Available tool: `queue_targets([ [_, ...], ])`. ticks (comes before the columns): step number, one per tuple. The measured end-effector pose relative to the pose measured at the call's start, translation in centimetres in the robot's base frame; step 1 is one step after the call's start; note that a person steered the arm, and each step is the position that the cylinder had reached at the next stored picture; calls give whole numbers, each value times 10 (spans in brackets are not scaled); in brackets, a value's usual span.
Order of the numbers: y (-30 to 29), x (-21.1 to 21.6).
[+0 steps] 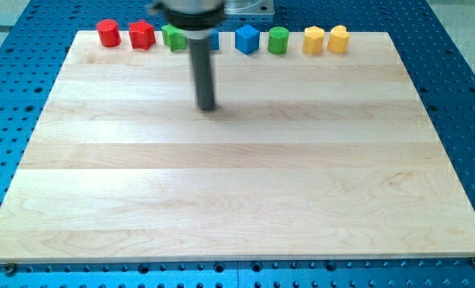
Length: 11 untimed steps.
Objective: Push the heart into the hexagon
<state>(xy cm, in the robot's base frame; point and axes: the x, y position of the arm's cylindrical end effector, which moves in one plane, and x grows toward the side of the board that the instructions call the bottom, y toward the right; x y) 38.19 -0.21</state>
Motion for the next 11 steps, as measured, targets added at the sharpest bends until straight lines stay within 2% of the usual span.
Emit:
queue_targets([
  [2, 187, -17],
  [3, 247, -45],
  [4, 260, -97],
  [6, 259, -143],
  [8, 241, -155],
  [9, 212, -155],
  [11, 203, -161],
])
